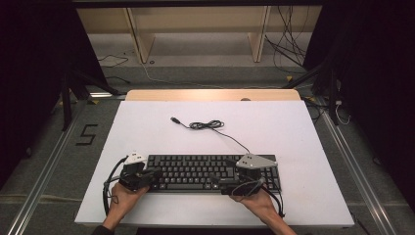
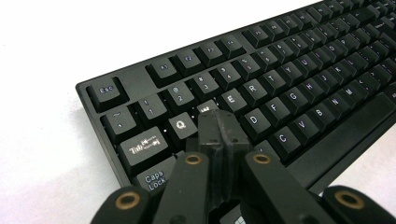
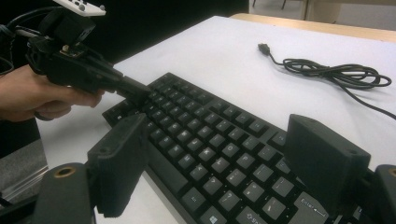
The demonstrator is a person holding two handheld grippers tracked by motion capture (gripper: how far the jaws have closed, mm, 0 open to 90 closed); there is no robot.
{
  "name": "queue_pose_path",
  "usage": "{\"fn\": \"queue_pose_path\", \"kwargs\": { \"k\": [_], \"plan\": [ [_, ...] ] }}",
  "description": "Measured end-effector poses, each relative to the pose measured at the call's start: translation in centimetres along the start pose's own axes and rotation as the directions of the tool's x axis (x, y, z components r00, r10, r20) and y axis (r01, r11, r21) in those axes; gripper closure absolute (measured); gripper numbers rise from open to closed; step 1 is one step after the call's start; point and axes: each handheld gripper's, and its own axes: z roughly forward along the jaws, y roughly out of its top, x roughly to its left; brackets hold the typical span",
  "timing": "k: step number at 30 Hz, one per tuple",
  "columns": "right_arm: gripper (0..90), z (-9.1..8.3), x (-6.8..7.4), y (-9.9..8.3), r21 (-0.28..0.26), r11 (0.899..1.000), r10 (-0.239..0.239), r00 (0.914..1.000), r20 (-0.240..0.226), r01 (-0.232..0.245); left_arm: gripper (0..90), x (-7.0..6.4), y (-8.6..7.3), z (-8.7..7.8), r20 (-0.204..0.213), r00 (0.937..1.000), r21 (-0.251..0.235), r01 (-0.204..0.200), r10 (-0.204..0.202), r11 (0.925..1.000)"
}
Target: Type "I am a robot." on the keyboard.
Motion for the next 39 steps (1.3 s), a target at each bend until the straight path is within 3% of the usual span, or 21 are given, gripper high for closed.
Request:
{"fn": "queue_pose_path", "kwargs": {
  "k": [10, 16, 18, 23, 25, 28, 31, 39],
  "plan": [
    [23.0, 0.0, 0.1, 0.0, 0.002, 1.0, -0.001, 1.0, -0.002, 0.001, 89.2, -0.2, -0.2, 0.4, -0.023, 0.9994, 0.025, -0.025, 0.025, 0.9994],
    [23.0, 0.0, 0.1, 0.0, 0.003, 1.0, -0.003, 1.0, -0.003, 0.003, 89.1, -0.1, -0.2, 0.3, -0.017, 0.9997, 0.022, -0.017, 0.017, 0.9996],
    [23.0, 0.0, 0.1, 0.0, 0.003, 1.0, -0.003, 1.0, -0.003, 0.003, 88.7, -0.1, -0.2, 0.1, -0.014, 0.9998, 0.001, -0.015, 0.015, 0.9999],
    [23.1, 0.3, 0.0, 0.0, 0.006, 1.0, 0.0, 1.0, -0.002, 0.0, 78.1, -0.1, 0.2, -0.8, 0.012, 0.9999, -0.056, -0.002, 0.003, 0.9984],
    [23.1, 0.4, 0.0, -0.1, 0.008, 1.0, -0.003, 1.0, -0.004, 0.003, 74.0, -0.1, 0.2, -1.4, 0.042, 0.9991, -0.094, 0.016, -0.012, 0.9954],
    [23.3, 0.5, 0.1, -0.1, 0.01, 1.0, -0.002, 1.0, -0.004, 0.002, 68.9, -0.2, 0.3, -1.6, 0.06, 0.998, -0.112, 0.028, -0.022, 0.9933],
    [23.7, 0.7, 0.1, 0.0, 0.012, 1.0, -0.004, 1.0, -0.004, 0.004, 58.3, -0.3, 0.2, -2.0, 0.098, 0.9951, -0.148, 0.031, -0.016, 0.9885],
    [24.7, 1.0, 0.2, 0.0, 0.013, 1.0, -0.005, 0.9999, -0.01, 0.005, 41.6, -0.7, -0.1, -2.6, 0.133, 0.9911, -0.203, 0.03, -0.003, 0.9787]
  ]
}}
